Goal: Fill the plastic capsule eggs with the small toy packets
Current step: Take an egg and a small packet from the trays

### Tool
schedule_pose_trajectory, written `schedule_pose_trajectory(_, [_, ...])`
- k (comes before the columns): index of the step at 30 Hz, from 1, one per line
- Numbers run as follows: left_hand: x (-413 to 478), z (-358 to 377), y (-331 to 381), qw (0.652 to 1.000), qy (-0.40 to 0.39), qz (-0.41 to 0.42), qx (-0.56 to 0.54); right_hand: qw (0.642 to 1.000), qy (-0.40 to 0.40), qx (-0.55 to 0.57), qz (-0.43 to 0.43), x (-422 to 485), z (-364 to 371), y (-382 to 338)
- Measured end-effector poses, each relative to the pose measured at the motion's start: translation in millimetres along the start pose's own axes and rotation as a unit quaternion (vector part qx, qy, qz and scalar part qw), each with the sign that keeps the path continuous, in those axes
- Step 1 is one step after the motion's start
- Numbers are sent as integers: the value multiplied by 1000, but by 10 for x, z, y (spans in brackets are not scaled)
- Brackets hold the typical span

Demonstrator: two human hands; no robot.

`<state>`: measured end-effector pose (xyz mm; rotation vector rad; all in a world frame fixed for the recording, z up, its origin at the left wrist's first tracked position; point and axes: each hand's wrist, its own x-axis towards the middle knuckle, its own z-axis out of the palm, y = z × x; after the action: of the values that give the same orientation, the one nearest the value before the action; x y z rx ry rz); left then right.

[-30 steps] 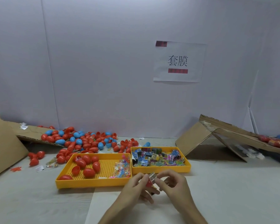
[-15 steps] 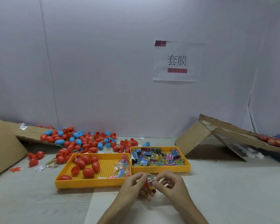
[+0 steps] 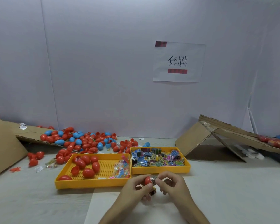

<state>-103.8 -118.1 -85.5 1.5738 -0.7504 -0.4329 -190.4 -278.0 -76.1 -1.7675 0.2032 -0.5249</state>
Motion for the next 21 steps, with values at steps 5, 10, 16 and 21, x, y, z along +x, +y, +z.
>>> schedule_pose_trajectory(5, [19,-8,-7,997,26,-36,-60,1000,-3,4,5,-3,7,-7])
schedule_pose_trajectory(10, [19,-17,9,995,10,-48,-86,1000,-16,5,4,-7,17,-1])
schedule_pose_trajectory(16, [23,-9,10,996,-3,-50,-81,1000,7,29,-7,17,-4,30])
schedule_pose_trajectory(21, [29,-9,-2,997,-7,-40,-70,998,5,67,5,31,-26,60])
